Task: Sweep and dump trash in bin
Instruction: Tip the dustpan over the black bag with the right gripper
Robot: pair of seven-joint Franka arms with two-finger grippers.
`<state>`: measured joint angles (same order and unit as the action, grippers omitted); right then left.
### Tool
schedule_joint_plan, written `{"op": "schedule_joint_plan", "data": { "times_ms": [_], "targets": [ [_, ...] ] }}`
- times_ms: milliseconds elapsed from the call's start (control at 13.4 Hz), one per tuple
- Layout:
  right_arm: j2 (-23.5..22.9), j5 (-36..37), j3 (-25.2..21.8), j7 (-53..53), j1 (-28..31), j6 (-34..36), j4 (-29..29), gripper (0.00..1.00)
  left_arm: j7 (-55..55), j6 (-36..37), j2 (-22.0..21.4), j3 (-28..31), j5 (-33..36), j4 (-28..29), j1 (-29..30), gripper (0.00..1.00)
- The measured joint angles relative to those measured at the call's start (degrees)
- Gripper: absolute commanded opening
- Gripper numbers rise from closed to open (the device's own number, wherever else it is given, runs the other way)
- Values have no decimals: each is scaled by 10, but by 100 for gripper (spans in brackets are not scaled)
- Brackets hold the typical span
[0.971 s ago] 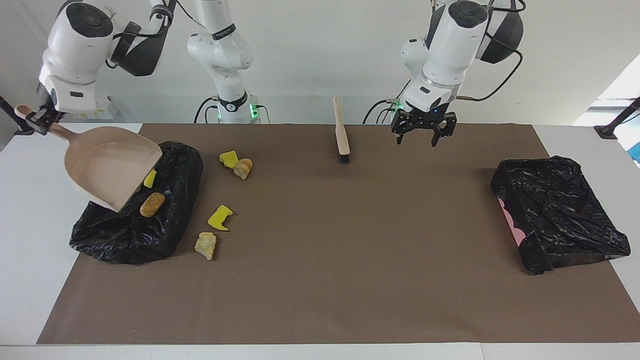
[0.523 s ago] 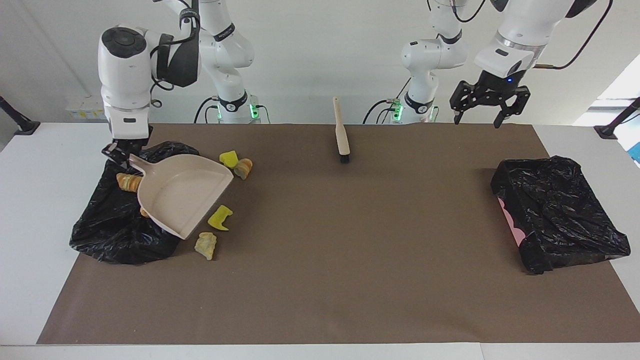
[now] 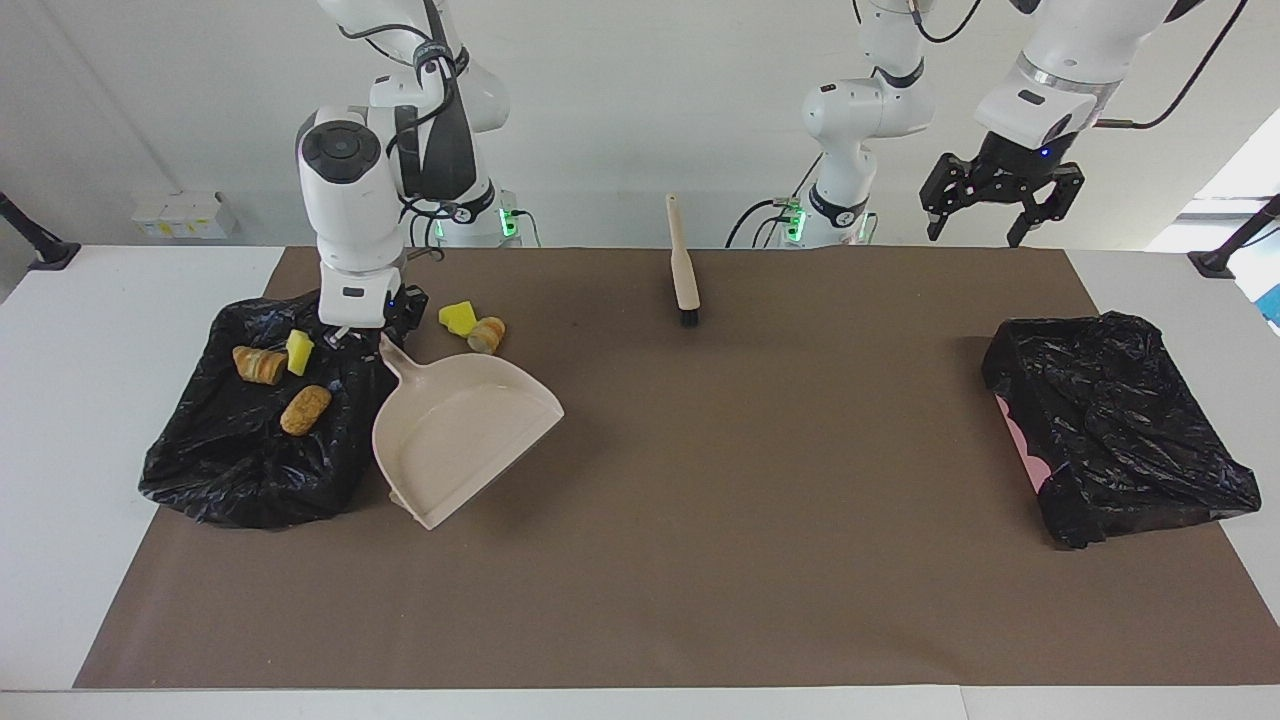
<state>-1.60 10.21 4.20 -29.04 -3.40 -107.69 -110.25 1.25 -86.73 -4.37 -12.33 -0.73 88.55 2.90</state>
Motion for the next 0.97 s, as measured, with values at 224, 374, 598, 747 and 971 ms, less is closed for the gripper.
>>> {"op": "schedule_joint_plan", "data": {
  "times_ms": [224,374,598,747,971],
  "targets": [
    [0,-35,0,104,-23,8,5,0,0,0,0,0,0,0,0,100],
    [0,-52,0,152,-31,8,8,0,0,2,-2,1,0,0,0,100],
    [-2,-58,0,219,-47,8,11,0,0,5,-6,16,0,0,-5,100],
    [-11,-80,0,254,-53,7,16,0,2,5,-7,60,0,0,-34,100],
    [-30,-94,0,303,-56,6,42,0,5,7,-8,95,0,0,-67,100]
  ]
}}
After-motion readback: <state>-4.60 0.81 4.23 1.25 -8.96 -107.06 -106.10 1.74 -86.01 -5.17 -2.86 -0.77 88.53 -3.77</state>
